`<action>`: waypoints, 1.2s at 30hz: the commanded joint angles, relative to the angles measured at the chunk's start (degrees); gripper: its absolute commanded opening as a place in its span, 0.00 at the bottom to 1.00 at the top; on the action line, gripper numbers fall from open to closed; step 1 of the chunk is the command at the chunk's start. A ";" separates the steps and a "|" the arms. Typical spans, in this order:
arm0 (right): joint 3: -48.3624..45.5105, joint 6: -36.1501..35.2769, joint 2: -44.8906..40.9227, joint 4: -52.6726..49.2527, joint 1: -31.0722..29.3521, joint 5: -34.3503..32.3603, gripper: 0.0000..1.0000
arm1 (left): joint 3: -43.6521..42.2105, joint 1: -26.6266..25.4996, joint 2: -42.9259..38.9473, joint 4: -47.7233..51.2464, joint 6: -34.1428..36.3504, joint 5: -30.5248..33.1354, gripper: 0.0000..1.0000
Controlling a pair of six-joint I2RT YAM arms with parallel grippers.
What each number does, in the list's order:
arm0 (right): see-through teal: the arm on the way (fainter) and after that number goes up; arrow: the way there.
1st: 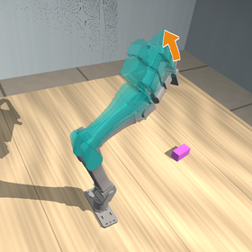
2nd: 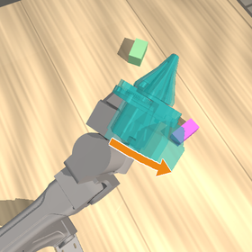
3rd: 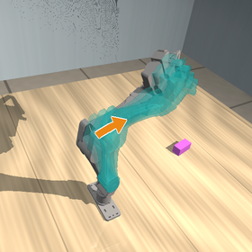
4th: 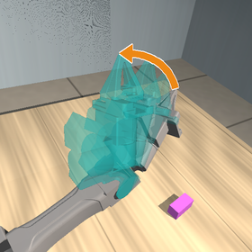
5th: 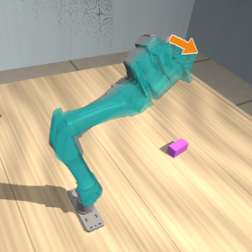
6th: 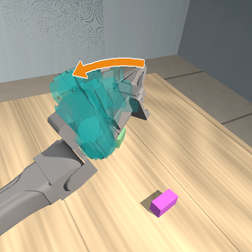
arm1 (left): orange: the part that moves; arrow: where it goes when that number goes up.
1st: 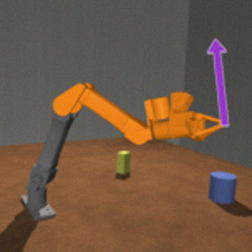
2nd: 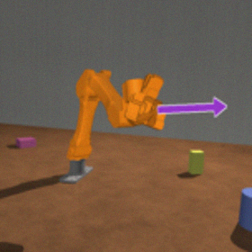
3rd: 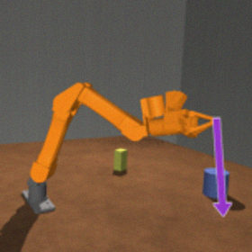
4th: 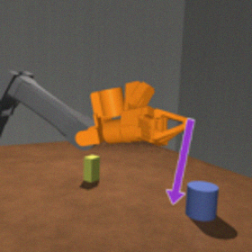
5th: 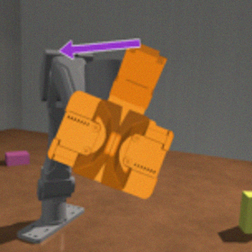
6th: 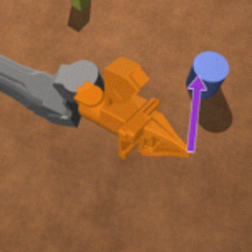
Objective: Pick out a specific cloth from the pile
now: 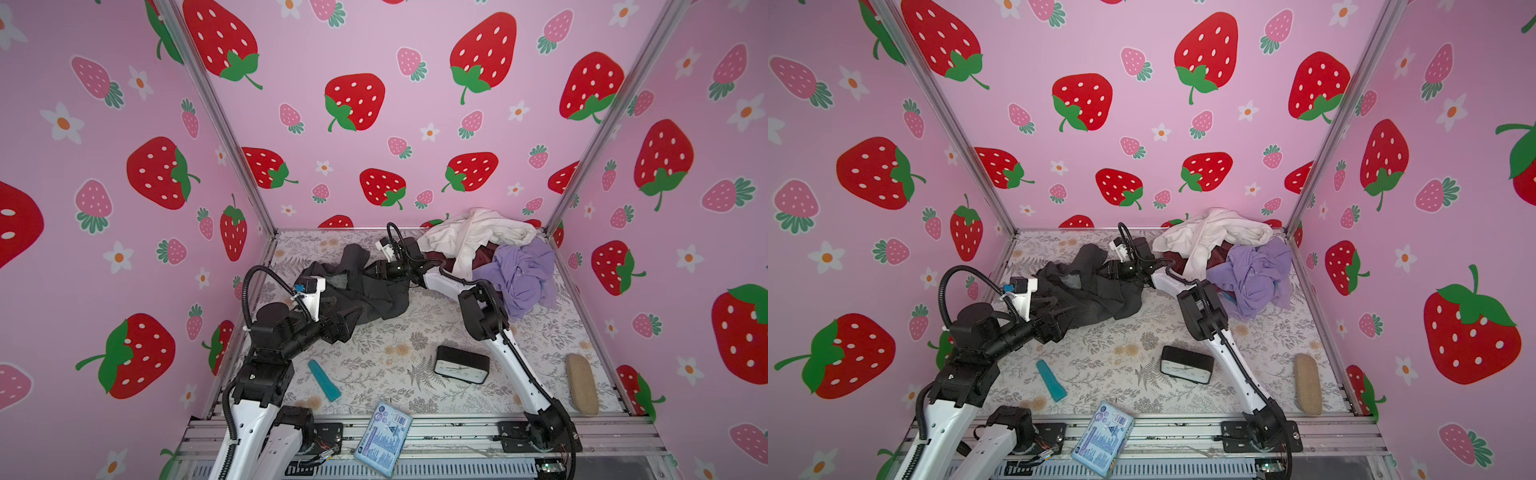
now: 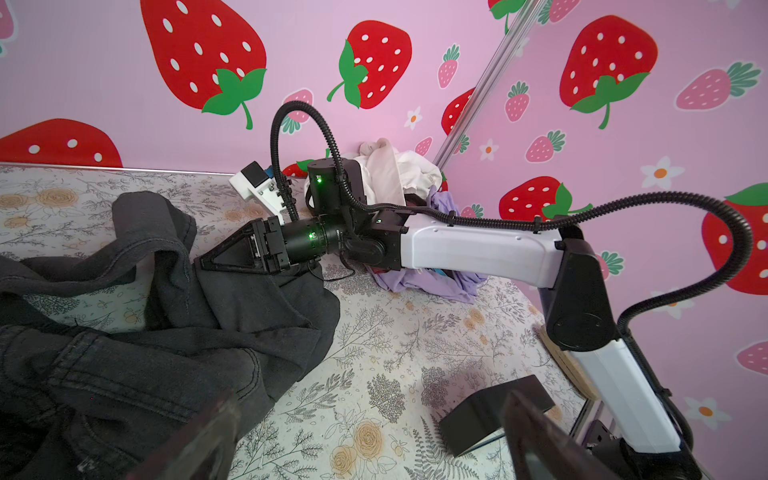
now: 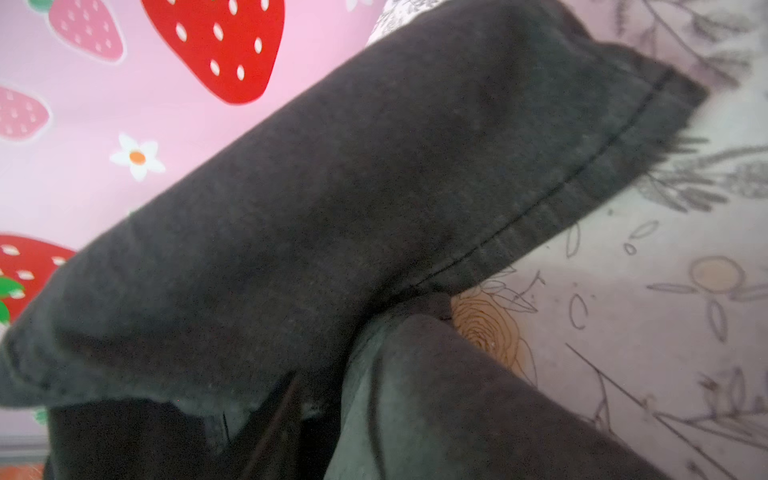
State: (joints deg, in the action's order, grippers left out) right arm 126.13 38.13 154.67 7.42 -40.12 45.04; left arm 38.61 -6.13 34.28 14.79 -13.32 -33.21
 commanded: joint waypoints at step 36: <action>-79.98 -33.64 -93.27 -2.52 23.22 -53.84 1.00 | -2.72 -0.28 8.25 -6.73 2.16 46.15 0.99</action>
State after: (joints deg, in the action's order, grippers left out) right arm 52.25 7.86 61.84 -1.19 -18.85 -1.02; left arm 39.42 -6.17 41.43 14.22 -12.34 -0.36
